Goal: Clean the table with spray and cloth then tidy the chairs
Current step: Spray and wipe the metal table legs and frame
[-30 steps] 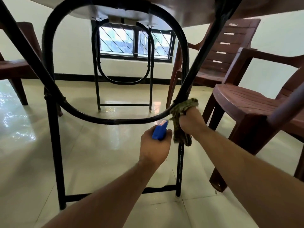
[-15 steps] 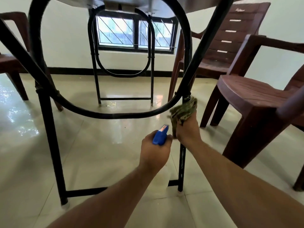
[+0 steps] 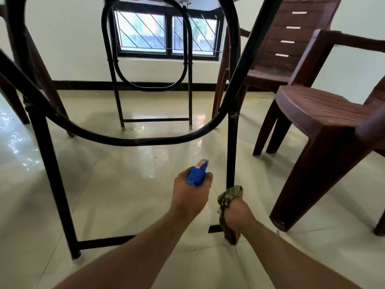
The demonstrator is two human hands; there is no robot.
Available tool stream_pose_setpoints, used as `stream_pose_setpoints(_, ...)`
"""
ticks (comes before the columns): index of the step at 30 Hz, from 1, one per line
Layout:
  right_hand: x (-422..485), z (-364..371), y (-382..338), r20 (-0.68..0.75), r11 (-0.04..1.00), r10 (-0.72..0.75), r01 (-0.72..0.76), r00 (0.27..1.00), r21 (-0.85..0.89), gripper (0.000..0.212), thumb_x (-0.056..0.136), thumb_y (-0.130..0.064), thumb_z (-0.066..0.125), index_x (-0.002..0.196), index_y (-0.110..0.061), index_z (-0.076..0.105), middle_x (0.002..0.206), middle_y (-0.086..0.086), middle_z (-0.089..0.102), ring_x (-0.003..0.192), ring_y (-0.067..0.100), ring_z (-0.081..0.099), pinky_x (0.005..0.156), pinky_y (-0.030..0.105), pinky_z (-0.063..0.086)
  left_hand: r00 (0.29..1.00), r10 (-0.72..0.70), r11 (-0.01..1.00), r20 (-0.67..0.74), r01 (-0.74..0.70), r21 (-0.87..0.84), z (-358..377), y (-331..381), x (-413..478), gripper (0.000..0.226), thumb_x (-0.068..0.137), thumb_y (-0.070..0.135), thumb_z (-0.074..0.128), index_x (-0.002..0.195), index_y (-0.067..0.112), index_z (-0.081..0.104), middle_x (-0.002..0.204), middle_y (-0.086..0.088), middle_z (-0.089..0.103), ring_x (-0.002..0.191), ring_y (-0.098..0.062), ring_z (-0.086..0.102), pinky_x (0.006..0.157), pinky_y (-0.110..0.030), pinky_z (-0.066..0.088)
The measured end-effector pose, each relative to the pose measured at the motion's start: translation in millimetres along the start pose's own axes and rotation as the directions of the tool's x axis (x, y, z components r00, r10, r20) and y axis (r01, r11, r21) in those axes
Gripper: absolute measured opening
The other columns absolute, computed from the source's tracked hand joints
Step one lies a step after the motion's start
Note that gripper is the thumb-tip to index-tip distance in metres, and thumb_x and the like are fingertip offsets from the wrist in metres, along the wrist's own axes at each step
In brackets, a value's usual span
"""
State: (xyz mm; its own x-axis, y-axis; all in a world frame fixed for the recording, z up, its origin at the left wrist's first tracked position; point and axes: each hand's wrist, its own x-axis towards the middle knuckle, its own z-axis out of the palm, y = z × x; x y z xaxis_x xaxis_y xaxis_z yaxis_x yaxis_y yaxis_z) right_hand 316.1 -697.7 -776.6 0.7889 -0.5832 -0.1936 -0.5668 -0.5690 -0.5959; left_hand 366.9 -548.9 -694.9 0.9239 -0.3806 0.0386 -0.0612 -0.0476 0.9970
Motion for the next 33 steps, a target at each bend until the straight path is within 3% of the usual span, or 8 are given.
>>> stream_pose_setpoints(7, 8, 11, -29, -0.508, 0.891, -0.126, 0.322, 0.852, 0.319, 0.049, 0.089, 0.002, 0.06, 0.134, -0.014, 0.046, 0.112, -0.006, 0.06, 0.101, 0.007, 0.061, 0.092, 0.023, 0.05, 1.0, -0.006, 0.995, -0.023, 0.008, 0.101, 2, -28, 1, 0.013, 0.094, 0.017, 0.067, 0.087, 0.006, 0.064, 0.076, -0.023, 0.065, 0.054, -0.021, 0.056, 0.052, -0.026, 0.052)
stream_pose_setpoints(13, 2, 33, -3, -0.208, 0.901, 0.167, -0.064, 0.964, 0.429, 0.039, 0.09, 0.005, 0.047, 0.125, -0.011, 0.052, 0.115, 0.006, 0.065, 0.099, 0.018, 0.062, 0.083, 0.025, 0.047, 1.0, 0.006, 0.996, -0.013, -0.005, 0.093, 4, -30, 5, 0.018, 0.095, 0.018, 0.067, 0.087, 0.003, 0.063, 0.076, -0.025, 0.062, 0.053, -0.021, 0.052, 0.052, -0.026, 0.049)
stream_pose_setpoints(16, -16, 12, -35, -0.491, 0.741, -0.026, 0.346, 0.871, 0.575, 0.067, 0.09, 0.017, 0.046, 0.148, -0.013, 0.035, 0.13, -0.002, 0.056, 0.118, 0.004, 0.056, 0.097, 0.01, 0.04, 1.0, -0.001, 0.996, -0.017, 0.002, 0.091, 5, -32, 4, 0.016, 0.094, 0.015, 0.067, 0.086, 0.002, 0.064, 0.074, -0.023, 0.063, 0.052, -0.02, 0.054, 0.049, -0.021, 0.05)
stream_pose_setpoints(19, -15, 2, -43, -0.612, 0.765, -0.488, 0.643, 0.622, 0.043, 0.086, 0.089, 0.008, 0.046, 0.161, -0.024, 0.012, 0.163, 0.005, 0.027, 0.151, 0.021, 0.026, 0.122, 0.038, 0.026, 1.0, -0.012, 0.995, -0.009, 0.013, 0.098, 4, -35, 3, 0.01, 0.093, 0.01, 0.065, 0.085, 0.006, 0.066, 0.074, -0.022, 0.065, 0.053, -0.02, 0.054, 0.051, -0.029, 0.051)
stream_pose_setpoints(20, -10, 2, -31, -0.526, 0.75, -0.643, 0.596, 0.556, -0.287, 0.081, 0.088, -0.001, 0.044, 0.161, -0.022, 0.015, 0.167, 0.009, 0.017, 0.155, 0.028, 0.013, 0.124, 0.047, 0.017, 1.0, -0.014, 0.995, -0.013, 0.015, 0.1, 2, -35, 3, 0.009, 0.093, 0.01, 0.065, 0.085, 0.006, 0.066, 0.074, -0.022, 0.065, 0.053, -0.019, 0.054, 0.051, -0.031, 0.051)
stream_pose_setpoints(22, -1, 0, 7, -0.223, 0.571, -0.776, 0.506, 0.59, -0.646, 0.071, 0.087, -0.017, 0.04, 0.157, -0.014, 0.029, 0.166, 0.01, 0.02, 0.155, 0.028, -0.001, 0.124, 0.05, 0.006, 0.999, -0.014, 0.996, -0.032, 0.017, 0.092, -2, -34, 2, 0.011, 0.094, 0.012, 0.065, 0.085, 0.005, 0.065, 0.074, -0.024, 0.065, 0.052, -0.019, 0.054, 0.051, -0.034, 0.053)
stream_pose_setpoints(27, 0, -21, 59, 0.29, 0.103, -0.794, 0.588, 0.534, -0.802, 0.065, 0.085, -0.027, 0.037, 0.146, -0.009, 0.049, 0.16, 0.009, 0.034, 0.152, 0.023, 0.015, 0.124, 0.042, -0.002, 0.999, 0.003, 0.994, -0.049, 0.002, 0.108, -10, -35, 1, 0.014, 0.096, 0.015, 0.065, 0.087, 0.005, 0.064, 0.077, -0.026, 0.065, 0.053, -0.019, 0.054, 0.049, -0.02, 0.05)
stream_pose_setpoints(33, -4, -41, 32, 0.211, 0.238, -0.751, 0.554, 0.625, -0.797, 0.066, 0.088, -0.024, 0.032, 0.153, -0.011, 0.036, 0.162, 0.008, 0.029, 0.153, 0.024, 0.02, 0.124, 0.048, 0.008, 0.999, -0.01, 0.994, -0.036, 0.014, 0.11, 0, -43, -2, 0.017, 0.094, 0.014, 0.066, 0.087, 0.0, 0.063, 0.077, -0.028, 0.062, 0.054, -0.021, 0.051, 0.054, -0.03, 0.05)
